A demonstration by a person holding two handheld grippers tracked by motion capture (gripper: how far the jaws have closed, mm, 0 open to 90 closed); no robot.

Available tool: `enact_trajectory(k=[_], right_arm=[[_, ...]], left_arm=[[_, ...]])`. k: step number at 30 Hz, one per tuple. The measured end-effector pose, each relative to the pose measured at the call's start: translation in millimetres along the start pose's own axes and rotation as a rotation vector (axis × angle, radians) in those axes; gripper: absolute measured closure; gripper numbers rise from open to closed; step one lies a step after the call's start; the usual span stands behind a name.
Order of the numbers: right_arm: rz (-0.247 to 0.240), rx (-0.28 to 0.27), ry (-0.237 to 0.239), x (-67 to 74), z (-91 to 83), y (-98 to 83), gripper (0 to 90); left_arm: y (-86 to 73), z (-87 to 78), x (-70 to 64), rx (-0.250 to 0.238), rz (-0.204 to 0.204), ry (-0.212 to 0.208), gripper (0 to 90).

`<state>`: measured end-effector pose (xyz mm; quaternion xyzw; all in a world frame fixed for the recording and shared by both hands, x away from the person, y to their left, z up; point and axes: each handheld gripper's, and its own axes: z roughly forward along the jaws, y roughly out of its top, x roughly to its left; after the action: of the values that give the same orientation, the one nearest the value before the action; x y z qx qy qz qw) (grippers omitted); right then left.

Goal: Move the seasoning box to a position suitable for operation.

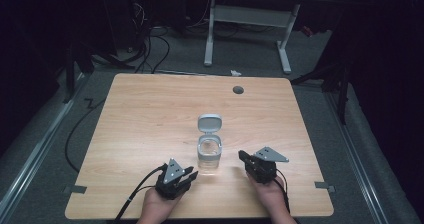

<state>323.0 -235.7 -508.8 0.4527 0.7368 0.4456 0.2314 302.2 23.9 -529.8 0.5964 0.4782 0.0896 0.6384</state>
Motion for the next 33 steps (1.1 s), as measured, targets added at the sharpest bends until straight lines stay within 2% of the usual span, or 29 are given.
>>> enact_trajectory(k=[4, 8, 11, 15, 18, 19, 20, 27, 33], right_arm=[[-0.004, -0.018, 0.006, -2.2, 0.3, 8.5, 88.5], [-0.027, -0.038, 0.009, -2.7, 6.5, 19.9, 89.7], [-0.021, -0.037, 0.015, -5.0, 16.9, 28.4, 89.8], [-0.038, -0.035, 0.016, -3.9, 29.5, 42.9, 89.8], [-0.045, -0.039, 0.019, -3.2, 36.1, 53.2, 89.8], [-0.045, -0.039, 0.019, -3.2, 36.1, 53.2, 89.8], [-0.037, -0.041, 0.022, -3.1, 41.8, 61.1, 89.8], [-0.044, -0.053, -0.002, 0.5, 54.5, 83.7, 89.7], [-0.062, -0.070, -0.002, 3.0, 61.1, 99.3, 89.7]], left_arm=[[1.9, 10.0, -7.8, 0.007, -0.015, -0.017, 82.3], [-4.1, 19.7, -16.7, 0.020, 0.007, -0.032, 83.9], [-6.8, 25.1, -14.6, 0.002, 0.006, -0.015, 84.2], [-7.2, 23.8, -14.6, -0.027, -0.001, -0.021, 84.7], [-5.7, 23.0, -12.9, -0.040, -0.022, -0.019, 85.6], [-5.7, 23.0, -12.9, -0.040, -0.022, -0.019, 85.8], [-5.6, 22.6, -13.1, -0.047, -0.027, -0.020, 85.7], [-5.2, 21.5, -12.5, -0.040, -0.032, -0.028, 84.2], [-5.6, 21.2, -12.9, -0.043, -0.028, -0.035, 84.0]])
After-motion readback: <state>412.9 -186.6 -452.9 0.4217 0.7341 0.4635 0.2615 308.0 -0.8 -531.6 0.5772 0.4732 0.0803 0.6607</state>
